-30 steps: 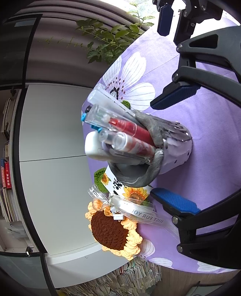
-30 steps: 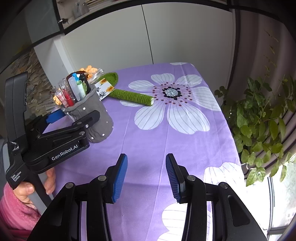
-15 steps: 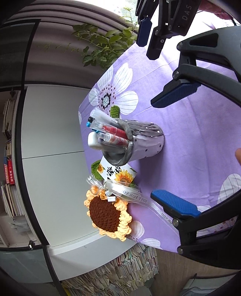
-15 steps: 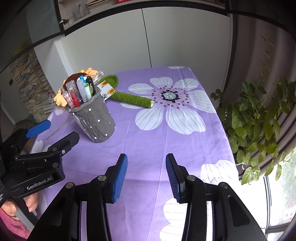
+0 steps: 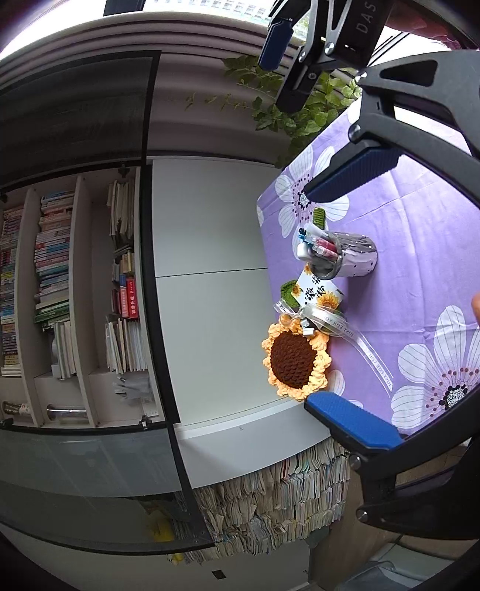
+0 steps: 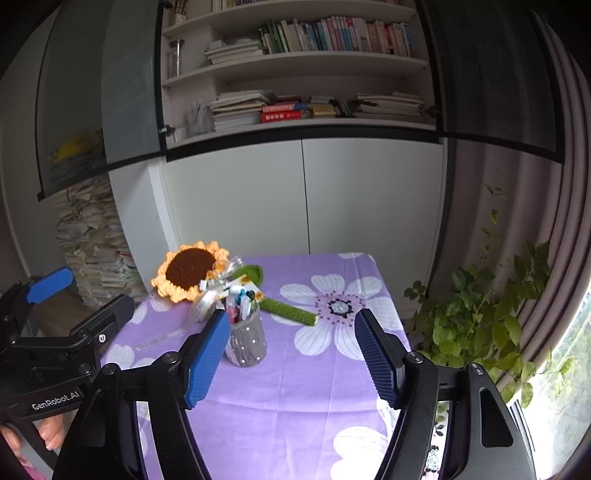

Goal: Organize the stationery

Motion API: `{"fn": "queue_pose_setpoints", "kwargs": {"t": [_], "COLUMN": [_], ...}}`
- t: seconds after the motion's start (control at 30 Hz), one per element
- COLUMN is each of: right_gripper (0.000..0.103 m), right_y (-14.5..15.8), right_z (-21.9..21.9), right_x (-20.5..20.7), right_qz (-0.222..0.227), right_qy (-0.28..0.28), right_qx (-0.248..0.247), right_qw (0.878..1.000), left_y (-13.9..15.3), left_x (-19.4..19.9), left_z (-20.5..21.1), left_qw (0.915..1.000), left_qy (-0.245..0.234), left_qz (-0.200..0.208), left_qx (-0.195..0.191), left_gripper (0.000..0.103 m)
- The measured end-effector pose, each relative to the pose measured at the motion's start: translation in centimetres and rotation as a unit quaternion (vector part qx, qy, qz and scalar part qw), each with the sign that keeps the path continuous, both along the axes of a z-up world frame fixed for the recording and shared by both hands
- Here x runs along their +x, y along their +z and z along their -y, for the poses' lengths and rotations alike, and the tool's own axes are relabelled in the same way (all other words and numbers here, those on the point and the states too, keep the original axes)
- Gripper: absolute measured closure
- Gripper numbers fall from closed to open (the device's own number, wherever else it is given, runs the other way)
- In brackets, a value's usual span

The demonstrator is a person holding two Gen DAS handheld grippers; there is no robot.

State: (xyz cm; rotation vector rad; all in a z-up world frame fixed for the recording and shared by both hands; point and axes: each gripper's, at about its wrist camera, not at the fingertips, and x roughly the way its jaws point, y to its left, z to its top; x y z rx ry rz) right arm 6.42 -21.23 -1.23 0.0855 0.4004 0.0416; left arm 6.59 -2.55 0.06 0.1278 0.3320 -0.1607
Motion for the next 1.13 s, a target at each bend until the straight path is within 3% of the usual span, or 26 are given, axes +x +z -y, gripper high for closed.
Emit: {"fn": "queue_pose_setpoints", "kwargs": {"t": [0.13, 0.5, 0.6, 1.13], "right_gripper": [0.019, 0.017, 0.012, 0.012], "right_y": [2.5, 6.8, 7.2, 6.4], "right_z": [-0.8, -4.0, -4.0, -2.9], "right_x": [-3.4, -9.8, -10.7, -11.7], "right_qz": [0.057, 0.144, 0.154, 0.146], "right_qy": [0.001, 0.016, 0.021, 0.025], "right_qx": [0.005, -0.04, -0.028, 0.001], "right_qw": [0.998, 0.989, 0.988, 0.989], "left_y": [1.6, 5.4, 5.8, 5.1], "left_x": [-2.3, -7.2, -8.0, -8.8], "left_z": [-0.8, -2.2, -2.5, -1.9], "left_qw": [0.9995, 0.9951, 0.9945, 0.995], "left_qy": [0.006, 0.022, 0.022, 0.024], "left_qz": [0.024, 0.082, 0.088, 0.09], "left_qx": [-0.017, -0.05, -0.052, -0.035], "left_gripper": [0.001, 0.001, 0.001, 0.001]}}
